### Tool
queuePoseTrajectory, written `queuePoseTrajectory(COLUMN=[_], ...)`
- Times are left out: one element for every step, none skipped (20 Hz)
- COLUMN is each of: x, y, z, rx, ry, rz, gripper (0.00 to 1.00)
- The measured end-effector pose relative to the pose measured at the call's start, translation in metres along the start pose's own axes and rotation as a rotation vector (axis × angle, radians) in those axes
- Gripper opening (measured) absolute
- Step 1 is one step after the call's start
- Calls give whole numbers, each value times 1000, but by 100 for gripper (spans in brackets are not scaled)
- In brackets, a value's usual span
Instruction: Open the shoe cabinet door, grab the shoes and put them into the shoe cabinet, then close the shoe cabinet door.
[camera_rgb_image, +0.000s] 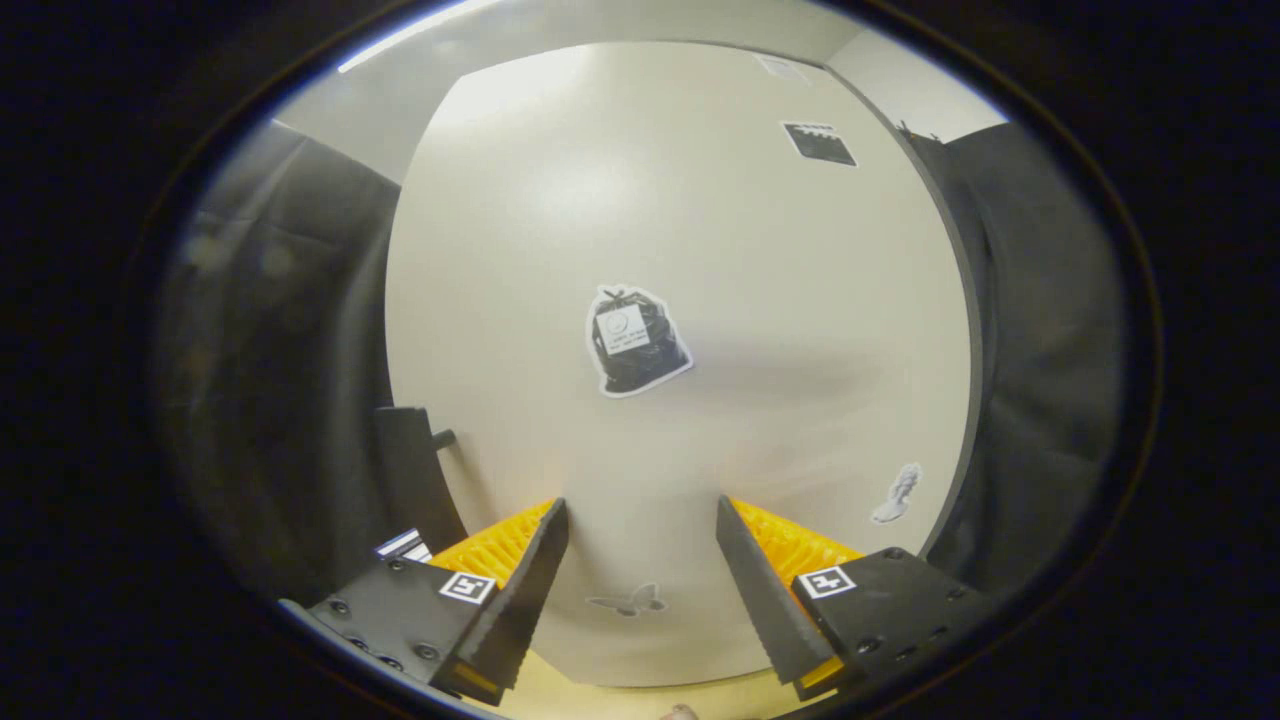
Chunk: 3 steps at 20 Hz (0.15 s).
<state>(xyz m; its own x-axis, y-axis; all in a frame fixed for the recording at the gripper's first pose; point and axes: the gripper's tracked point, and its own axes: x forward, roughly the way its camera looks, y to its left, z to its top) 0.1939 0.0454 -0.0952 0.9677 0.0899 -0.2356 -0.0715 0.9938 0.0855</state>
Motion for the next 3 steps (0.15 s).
queuePoseTrajectory(x=[1, 3, 2], y=[0, 0, 0], z=[0, -1, -2], rx=[-12, -24, -34], ry=[-3, -1, 0], rz=[-8, -16, -22], gripper=[94, 94, 94])
